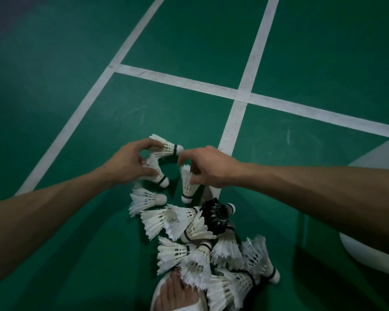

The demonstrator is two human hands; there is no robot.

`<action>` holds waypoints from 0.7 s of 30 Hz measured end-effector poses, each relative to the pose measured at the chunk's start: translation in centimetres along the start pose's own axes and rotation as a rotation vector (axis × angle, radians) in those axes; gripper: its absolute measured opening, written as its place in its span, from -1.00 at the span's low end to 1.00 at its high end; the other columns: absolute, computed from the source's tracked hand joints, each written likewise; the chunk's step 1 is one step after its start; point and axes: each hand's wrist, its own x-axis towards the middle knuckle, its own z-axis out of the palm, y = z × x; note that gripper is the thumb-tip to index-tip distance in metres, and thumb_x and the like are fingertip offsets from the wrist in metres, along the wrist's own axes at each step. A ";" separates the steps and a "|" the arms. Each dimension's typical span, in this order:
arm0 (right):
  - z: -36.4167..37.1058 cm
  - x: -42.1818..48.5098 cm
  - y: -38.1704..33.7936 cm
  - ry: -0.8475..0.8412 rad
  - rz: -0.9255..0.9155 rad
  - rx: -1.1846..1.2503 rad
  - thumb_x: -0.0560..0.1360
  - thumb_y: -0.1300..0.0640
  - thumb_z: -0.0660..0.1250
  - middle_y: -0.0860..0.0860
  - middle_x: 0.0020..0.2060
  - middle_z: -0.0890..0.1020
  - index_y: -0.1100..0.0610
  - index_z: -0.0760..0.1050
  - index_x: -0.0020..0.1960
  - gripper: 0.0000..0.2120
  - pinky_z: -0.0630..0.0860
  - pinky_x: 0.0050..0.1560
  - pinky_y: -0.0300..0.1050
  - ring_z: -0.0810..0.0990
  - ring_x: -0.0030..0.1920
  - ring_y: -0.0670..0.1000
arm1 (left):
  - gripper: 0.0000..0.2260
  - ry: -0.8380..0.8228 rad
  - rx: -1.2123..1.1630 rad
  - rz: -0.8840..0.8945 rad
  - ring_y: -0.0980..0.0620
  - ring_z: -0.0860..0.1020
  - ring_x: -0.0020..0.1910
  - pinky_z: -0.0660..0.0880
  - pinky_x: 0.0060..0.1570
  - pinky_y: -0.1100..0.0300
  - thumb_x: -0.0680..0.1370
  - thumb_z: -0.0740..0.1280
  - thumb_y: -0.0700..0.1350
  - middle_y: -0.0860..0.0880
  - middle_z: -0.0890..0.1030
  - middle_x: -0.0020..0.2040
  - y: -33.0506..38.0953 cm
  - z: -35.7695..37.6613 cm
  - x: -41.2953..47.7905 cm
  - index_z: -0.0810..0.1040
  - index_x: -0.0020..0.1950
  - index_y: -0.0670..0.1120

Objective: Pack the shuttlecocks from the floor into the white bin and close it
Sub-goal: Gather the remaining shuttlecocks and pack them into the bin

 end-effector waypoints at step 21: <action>-13.6 -19.2 7.1 0.559 0.321 0.050 0.35 0.19 0.53 0.00 -0.05 0.66 0.10 0.54 0.25 -0.53 0.50 -0.14 -0.25 0.64 -0.18 -0.05 | -0.34 -0.035 -0.131 0.402 -0.10 0.63 -0.09 0.63 -0.10 0.03 0.30 0.57 -0.23 0.13 0.51 0.21 25.4 3.6 2.8 0.43 0.30 0.14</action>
